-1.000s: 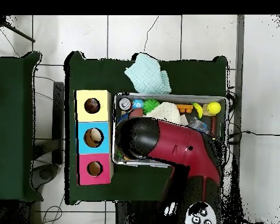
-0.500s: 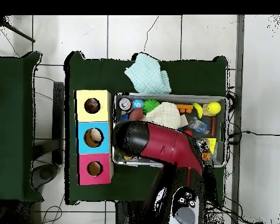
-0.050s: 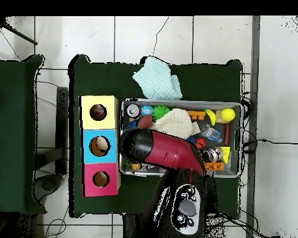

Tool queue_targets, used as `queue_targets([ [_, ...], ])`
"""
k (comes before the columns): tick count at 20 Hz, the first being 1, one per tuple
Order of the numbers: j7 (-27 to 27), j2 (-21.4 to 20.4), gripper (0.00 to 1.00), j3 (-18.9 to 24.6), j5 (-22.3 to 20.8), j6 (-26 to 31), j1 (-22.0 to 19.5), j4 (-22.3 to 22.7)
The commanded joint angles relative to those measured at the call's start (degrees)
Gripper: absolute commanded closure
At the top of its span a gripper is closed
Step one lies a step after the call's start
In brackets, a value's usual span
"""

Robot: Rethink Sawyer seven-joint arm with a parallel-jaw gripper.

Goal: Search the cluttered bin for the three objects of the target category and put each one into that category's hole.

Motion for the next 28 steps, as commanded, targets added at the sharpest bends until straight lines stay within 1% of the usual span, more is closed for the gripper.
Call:
queue_targets([
  [1,17.31,0.39,1.0,-1.16,3.69,0.35,2.6,5.01],
  [8,17.91,-3.14,1.0,-5.51,4.32,9.54,6.0,2.39],
  [13,19.76,-4.22,1.0,-7.66,5.72,10.29,9.17,3.07],
  [18,22.13,-2.58,1.0,-8.16,8.21,9.78,12.09,3.11],
  [22,21.9,-0.84,1.0,-8.19,9.46,9.0,13.19,2.19],
  [25,21.44,1.04,1.0,-7.89,9.79,10.62,12.7,-1.17],
  [28,22.49,3.01,1.0,-7.82,10.21,13.06,12.77,-5.49],
])
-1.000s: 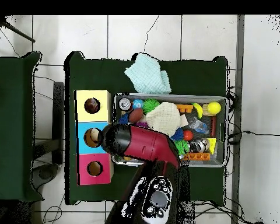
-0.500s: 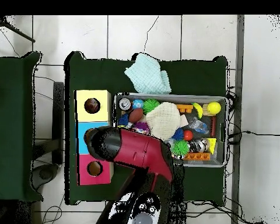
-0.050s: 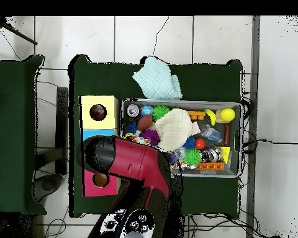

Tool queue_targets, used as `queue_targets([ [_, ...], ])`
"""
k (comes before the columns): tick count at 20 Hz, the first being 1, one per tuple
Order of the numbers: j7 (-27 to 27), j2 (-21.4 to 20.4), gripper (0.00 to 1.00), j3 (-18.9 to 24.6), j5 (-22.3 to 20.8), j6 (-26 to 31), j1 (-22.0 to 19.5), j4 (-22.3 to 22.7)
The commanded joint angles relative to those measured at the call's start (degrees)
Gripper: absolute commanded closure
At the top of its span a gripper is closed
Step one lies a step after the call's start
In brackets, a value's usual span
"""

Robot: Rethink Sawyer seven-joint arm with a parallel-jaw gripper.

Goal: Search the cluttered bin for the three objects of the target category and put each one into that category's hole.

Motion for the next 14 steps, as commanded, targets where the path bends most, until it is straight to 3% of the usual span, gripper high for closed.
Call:
queue_targets([
  [1,18.68,6.12,1.0,1.37,3.2,9.25,-0.51,-6.13],
  [4,16.7,7.51,1.0,1.49,2.24,9.05,-1.67,-9.56],
  [6,11.18,7.18,1.0,3.16,1.34,5.55,-5.22,-8.83],
  [9,0.16,2.41,1.0,5.77,-0.26,3.32,-12.35,-5.29],
  [11,-3.7,-1.55,1.0,5.43,-1.89,6.98,-14.99,-4.43],
  [14,-5.16,-4.35,1.0,4.71,-4.31,10.22,-16.07,-4.7],
])
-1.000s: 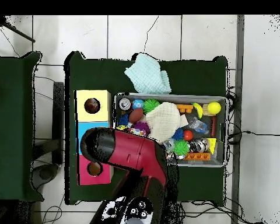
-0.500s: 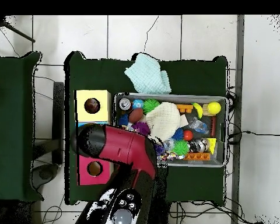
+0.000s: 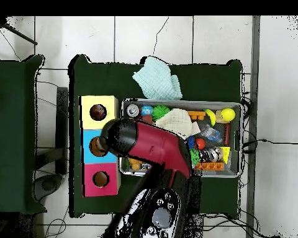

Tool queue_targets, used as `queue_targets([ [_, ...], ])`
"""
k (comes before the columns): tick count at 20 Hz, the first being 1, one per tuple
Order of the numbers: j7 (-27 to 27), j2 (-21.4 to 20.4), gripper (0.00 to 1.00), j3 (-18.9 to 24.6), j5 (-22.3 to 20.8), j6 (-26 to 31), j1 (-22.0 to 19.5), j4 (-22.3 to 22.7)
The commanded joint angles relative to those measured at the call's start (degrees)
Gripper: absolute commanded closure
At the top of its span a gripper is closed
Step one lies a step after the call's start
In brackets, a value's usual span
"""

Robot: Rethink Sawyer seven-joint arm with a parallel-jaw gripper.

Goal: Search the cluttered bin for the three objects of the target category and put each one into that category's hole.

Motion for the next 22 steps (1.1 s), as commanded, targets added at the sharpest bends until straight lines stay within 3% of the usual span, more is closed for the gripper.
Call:
queue_targets([
  [1,-6.76,-7.44,1.0,3.51,-4.77,7.19,-9.04,0.88],
  [5,-5.84,-6.93,1.0,5.73,-6.32,3.78,-10.79,2.41],
  [13,-0.04,-4.23,1.0,7.02,-8.18,3.47,-8.09,0.42],
  [18,4.48,-0.74,1.0,7.46,-7.39,3.04,-5.72,-2.62],
  [22,8.28,2.91,1.0,6.26,-6.73,5.28,-3.15,-7.85],
])
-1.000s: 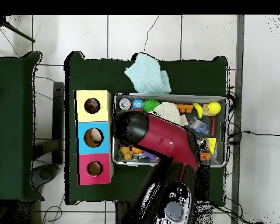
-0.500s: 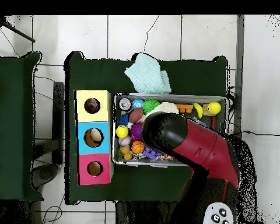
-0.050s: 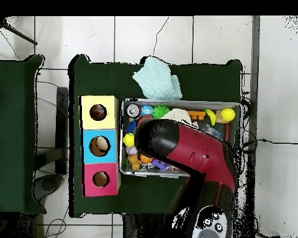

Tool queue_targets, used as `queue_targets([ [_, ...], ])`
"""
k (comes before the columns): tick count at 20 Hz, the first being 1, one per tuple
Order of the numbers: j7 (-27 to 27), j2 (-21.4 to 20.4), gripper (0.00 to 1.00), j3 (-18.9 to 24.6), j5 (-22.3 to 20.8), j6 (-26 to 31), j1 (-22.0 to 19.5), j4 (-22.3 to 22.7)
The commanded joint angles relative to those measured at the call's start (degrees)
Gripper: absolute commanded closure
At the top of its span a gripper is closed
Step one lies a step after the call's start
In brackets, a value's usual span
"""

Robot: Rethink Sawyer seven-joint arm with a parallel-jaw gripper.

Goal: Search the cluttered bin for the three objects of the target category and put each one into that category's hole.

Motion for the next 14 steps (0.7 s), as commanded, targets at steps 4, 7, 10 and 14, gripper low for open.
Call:
queue_targets([
  [4,11.51,12.13,1.0,5.66,1.01,5.98,4.4,-12.68],
  [7,11.35,16.01,1.0,5.58,1.32,4.07,4.86,-17.64],
  [10,10.94,20.02,1.0,5.5,1.5,3.39,4.92,-22.39],
  [14,11.55,25.56,1.0,5.72,2.98,6.77,4.58,-29.59],
])
